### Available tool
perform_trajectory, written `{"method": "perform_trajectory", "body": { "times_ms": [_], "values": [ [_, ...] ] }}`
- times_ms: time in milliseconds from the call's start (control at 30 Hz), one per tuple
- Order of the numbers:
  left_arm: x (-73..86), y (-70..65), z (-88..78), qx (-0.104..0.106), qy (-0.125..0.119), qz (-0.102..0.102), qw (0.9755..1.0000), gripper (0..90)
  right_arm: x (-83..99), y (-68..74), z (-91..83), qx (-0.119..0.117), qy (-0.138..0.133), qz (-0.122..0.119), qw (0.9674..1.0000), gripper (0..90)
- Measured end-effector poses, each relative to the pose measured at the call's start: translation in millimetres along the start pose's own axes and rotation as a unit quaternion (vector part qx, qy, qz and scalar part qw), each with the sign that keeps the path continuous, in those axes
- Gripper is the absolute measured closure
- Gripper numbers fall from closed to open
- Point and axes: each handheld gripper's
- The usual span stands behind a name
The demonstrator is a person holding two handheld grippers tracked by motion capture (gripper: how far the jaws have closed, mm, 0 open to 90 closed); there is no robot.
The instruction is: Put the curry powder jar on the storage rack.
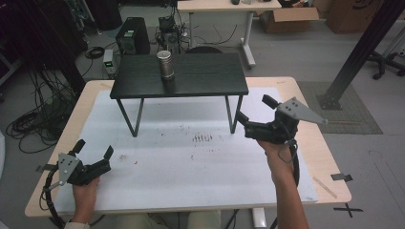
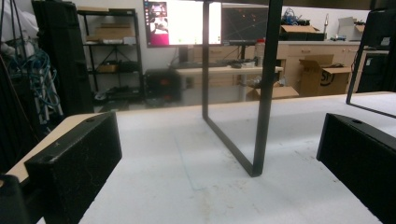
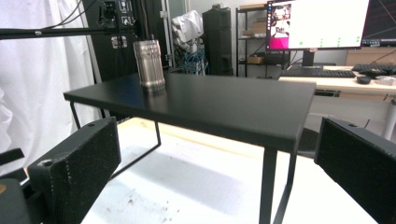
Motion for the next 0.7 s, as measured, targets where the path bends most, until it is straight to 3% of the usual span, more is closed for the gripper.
{"method": "perform_trajectory", "body": {
  "times_ms": [433, 700],
  "values": [
    [0.0, -0.2, 0.1, 0.000, 0.000, 0.000, 1.0000, 0.3, 43.1, -3.6, -19.7, 0.025, -0.021, 0.016, 0.9994, 0.0],
    [0.0, -0.3, 0.2, 0.000, 0.000, 0.000, 1.0000, 0.3, 73.6, -5.3, -22.2, 0.038, -0.016, 0.017, 0.9990, 0.0]
  ]
}}
Point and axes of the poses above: each handheld gripper's, and its own axes: z roughly forward along the jaws, x roughly out of its underside, y roughly to its left, and after that the axes turned 5 degrees about -x, right-handed
